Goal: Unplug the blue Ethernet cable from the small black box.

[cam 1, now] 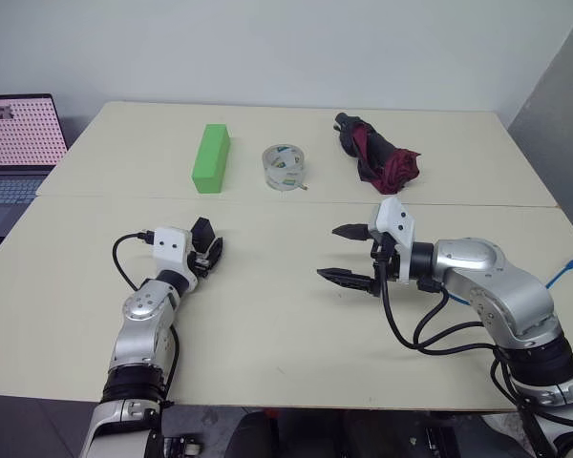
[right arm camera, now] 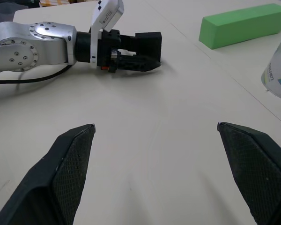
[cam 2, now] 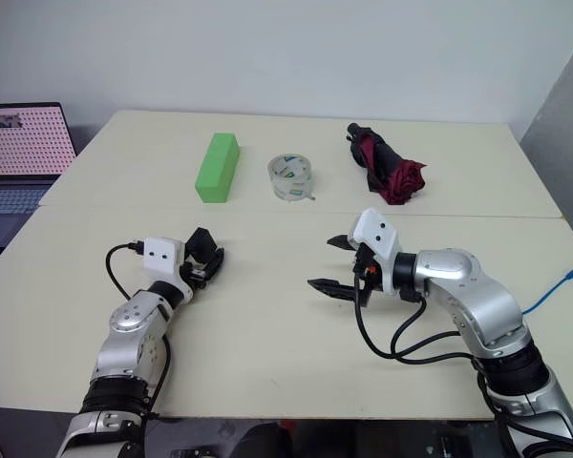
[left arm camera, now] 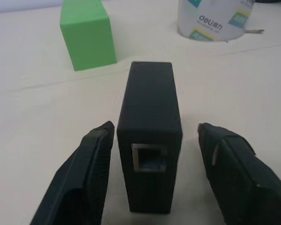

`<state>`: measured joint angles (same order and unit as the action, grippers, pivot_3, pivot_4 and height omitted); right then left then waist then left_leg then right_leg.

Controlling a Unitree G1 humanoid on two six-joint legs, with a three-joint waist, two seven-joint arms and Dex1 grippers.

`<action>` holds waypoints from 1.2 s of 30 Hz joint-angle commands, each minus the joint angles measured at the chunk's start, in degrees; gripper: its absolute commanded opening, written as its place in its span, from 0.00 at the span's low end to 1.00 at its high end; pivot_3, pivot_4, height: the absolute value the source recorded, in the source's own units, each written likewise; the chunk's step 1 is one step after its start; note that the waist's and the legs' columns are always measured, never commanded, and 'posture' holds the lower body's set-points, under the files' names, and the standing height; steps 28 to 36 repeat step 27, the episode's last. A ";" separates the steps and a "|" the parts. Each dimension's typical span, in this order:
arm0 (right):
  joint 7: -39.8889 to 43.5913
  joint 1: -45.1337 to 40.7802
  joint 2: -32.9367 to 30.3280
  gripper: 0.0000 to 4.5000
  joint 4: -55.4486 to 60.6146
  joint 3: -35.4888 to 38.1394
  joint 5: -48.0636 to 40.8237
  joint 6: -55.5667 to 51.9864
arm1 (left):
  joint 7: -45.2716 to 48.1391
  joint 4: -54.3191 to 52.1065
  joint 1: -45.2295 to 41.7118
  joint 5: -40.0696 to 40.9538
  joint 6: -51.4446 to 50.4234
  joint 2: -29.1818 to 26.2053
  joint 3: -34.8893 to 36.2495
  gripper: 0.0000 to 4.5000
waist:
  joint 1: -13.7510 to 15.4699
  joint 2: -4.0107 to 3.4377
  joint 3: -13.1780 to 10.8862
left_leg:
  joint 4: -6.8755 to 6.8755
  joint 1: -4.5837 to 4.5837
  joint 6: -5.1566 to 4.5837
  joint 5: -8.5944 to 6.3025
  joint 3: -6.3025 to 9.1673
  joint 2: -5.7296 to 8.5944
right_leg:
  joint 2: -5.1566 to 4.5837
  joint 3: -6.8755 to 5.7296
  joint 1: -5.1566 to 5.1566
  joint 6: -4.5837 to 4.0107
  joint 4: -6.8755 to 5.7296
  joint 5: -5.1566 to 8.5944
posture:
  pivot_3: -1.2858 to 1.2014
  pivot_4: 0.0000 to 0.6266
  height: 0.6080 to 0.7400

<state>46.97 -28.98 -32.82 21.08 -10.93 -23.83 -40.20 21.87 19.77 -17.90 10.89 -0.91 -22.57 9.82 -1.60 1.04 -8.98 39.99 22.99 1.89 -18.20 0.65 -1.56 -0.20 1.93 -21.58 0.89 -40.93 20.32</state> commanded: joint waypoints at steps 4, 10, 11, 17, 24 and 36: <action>-2.61 5.55 -0.46 0.99 3.84 2.49 0.61 1.71 | 0.56 -15.85 9.08 -2.20 -7.68 -4.97 0.09 0.85 | -0.08 0.01 0.01 | -0.05 -0.01 0.00 0.00 0.00 -0.01 | 0.00 0.01 0.02 0.00 0.03 0.00 | 0.52 0.24 1.00; -3.04 12.60 -2.93 0.99 6.12 10.70 -1.71 2.94 | 8.34 -29.48 13.59 2.85 -17.87 -13.32 2.43 0.85 | 0.14 0.02 0.00 | -0.05 -0.02 -0.02 -0.01 0.08 0.01 | 0.00 -0.03 0.11 0.00 0.06 0.00 | 0.52 0.24 1.00; -2.81 13.39 -3.54 0.99 6.16 11.79 -1.96 2.96 | 9.49 -30.59 13.63 4.08 -19.36 -14.46 3.20 0.85 | 0.18 0.01 0.00 | -0.05 -0.02 -0.02 -0.01 0.12 0.01 | 0.00 -0.06 0.13 0.00 0.08 0.00 | 0.52 0.24 1.00; -2.64 16.89 -7.88 0.99 3.96 17.73 -1.98 3.36 | 15.43 -35.39 12.52 10.86 -27.32 -20.63 6.92 0.85 | 0.05 -0.01 -0.02 | -0.07 -0.08 -0.03 -0.02 0.11 0.02 | 0.02 -0.05 0.20 0.00 0.10 0.00 | 0.52 0.24 1.00; -2.54 17.22 -9.07 0.99 2.34 18.55 -1.65 4.16 | 19.49 -39.51 14.01 14.54 -30.75 -22.00 7.26 0.85 | 0.05 -0.01 -0.02 | -0.07 -0.08 -0.04 -0.03 0.10 0.00 | 0.05 -0.03 0.19 0.00 0.11 0.00 | 0.52 0.24 1.00; -2.77 17.35 -9.18 0.99 1.89 18.40 -1.47 4.67 | 21.08 -41.03 14.76 17.34 -31.98 -21.91 8.40 0.85 | 0.04 -0.02 -0.02 | -0.07 -0.08 -0.04 -0.03 0.09 0.01 | 0.05 -0.01 0.19 0.00 0.12 0.00 | 0.52 0.24 1.00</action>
